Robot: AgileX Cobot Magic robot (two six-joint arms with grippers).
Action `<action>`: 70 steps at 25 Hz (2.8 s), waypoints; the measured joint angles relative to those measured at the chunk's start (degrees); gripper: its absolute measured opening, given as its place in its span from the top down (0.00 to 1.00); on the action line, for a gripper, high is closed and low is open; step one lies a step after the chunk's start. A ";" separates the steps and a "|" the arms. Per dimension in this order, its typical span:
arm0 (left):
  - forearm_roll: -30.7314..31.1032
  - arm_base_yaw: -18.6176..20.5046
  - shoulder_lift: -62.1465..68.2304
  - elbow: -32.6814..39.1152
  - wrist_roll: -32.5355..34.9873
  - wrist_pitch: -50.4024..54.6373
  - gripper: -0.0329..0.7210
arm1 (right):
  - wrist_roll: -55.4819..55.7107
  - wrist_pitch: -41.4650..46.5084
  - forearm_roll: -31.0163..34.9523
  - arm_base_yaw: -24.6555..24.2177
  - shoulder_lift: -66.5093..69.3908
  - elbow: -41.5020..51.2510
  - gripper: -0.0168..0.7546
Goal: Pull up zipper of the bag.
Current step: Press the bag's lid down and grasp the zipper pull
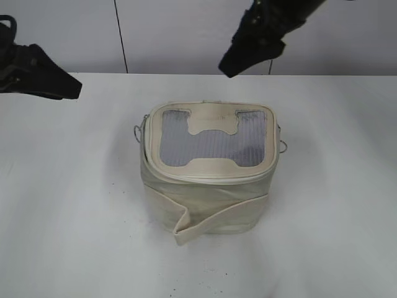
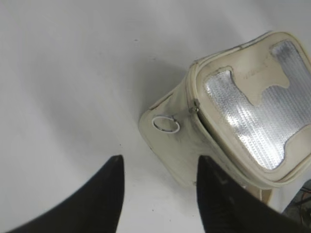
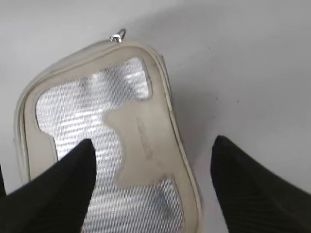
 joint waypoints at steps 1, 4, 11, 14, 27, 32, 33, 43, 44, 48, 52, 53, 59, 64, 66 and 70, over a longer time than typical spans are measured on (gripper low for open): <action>0.00 0.00 1.03 -1.21 0.78 0.90 0.45 | -0.11 0.61 0.05 1.08 2.19 -2.49 0.24; 0.08 0.00 4.16 -4.53 2.01 4.86 0.42 | -0.22 3.08 0.22 4.03 7.89 -8.54 0.25; 2.87 0.00 9.13 -6.24 2.63 6.72 0.41 | -0.22 4.78 0.64 6.87 17.26 -15.92 0.32; 2.99 -0.10 10.88 -6.24 2.83 6.84 0.41 | -0.22 4.10 0.51 6.87 19.85 -17.57 0.32; 4.43 -8.30 12.82 -6.30 5.25 1.82 0.41 | 2.21 4.20 -1.91 6.82 24.72 -18.64 0.50; 12.34 -12.46 12.82 -6.30 5.43 -2.16 0.41 | 2.30 5.28 -1.85 6.82 24.72 -18.92 0.77; 13.70 -13.02 12.82 -6.30 5.43 -3.45 0.41 | 2.45 5.55 -1.85 6.77 24.72 -18.92 0.82; 19.21 -15.14 12.70 -6.30 5.43 -7.88 0.41 | 2.93 5.92 -1.85 6.77 24.75 -18.92 0.93; 20.51 -15.14 12.58 -6.30 5.43 -8.07 0.41 | 2.93 5.92 -1.85 6.77 24.75 -18.92 0.93; 22.04 -15.14 11.25 -6.30 5.48 -9.69 0.34 | 2.93 5.98 -1.85 6.77 24.75 -18.92 0.93; 21.52 -15.41 10.72 -6.30 5.54 -9.43 0.26 | 2.98 5.98 -1.85 6.77 24.75 -18.92 0.93; 21.49 -15.62 10.72 -6.30 5.54 -8.86 0.25 | 2.98 5.98 -1.85 6.77 24.75 -18.92 0.93; 20.80 -17.53 10.72 -6.30 5.63 -10.29 0.23 | 2.98 5.98 -1.85 6.77 24.75 -18.92 0.93; 20.86 -19.32 11.58 -6.30 5.63 -13.40 0.25 | 2.98 5.98 -1.85 6.77 24.75 -18.92 0.93; 21.55 -19.78 12.78 -6.30 5.63 -13.51 0.32 | 2.98 5.98 -1.85 6.77 24.75 -18.92 0.93; 23.54 -20.25 14.04 -6.30 5.63 -13.99 0.69 | 2.98 5.98 -1.85 6.77 24.75 -18.92 0.93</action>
